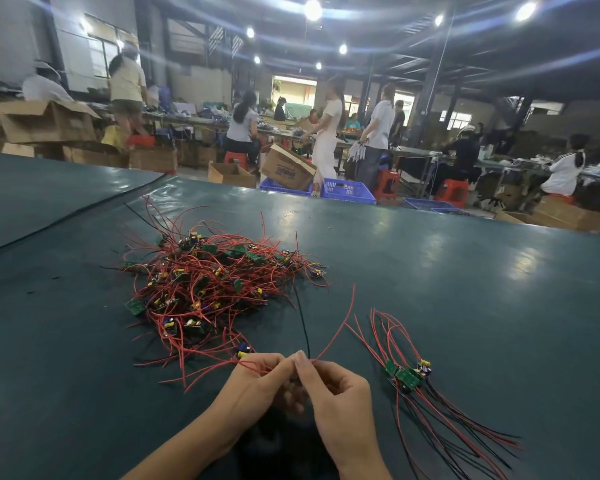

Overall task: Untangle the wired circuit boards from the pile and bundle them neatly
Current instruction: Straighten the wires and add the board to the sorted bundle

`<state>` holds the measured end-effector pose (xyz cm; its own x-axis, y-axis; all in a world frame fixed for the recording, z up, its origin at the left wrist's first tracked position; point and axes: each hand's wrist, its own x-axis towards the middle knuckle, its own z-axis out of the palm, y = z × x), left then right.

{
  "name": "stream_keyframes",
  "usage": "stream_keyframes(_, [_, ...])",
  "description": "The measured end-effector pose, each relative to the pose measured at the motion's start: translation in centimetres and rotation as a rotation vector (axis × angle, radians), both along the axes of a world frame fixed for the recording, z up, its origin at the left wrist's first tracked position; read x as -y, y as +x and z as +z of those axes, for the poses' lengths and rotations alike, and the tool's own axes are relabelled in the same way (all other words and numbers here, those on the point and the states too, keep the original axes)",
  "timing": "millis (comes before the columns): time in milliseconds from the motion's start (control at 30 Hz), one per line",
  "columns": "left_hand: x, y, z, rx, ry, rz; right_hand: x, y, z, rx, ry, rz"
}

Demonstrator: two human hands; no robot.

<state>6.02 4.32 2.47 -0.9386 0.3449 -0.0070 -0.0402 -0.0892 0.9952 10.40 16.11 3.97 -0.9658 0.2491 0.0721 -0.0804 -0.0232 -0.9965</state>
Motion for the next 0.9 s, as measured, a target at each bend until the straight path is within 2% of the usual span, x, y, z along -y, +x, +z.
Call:
stream_keyframes(267, [-0.2, 0.1, 0.1, -0.025, 0.002, -0.022, -0.6, -1.1, -0.8, 0.145, -0.092, -0.058])
stream_keyframes(533, [-0.1, 0.1, 0.4, -0.004, 0.035, -0.024, -0.3, -0.9, -0.8, 0.079, -0.068, -0.027])
stream_keyframes(700, [-0.1, 0.3, 0.7, -0.108, -0.052, -0.073, -0.6, -0.8, -0.7, 0.066, -0.032, -0.037])
stream_keyframes(900, [-0.4, 0.2, 0.6, -0.068, 0.015, -0.05, -1.9, -2.0, -1.0, 0.135, -0.185, -0.234])
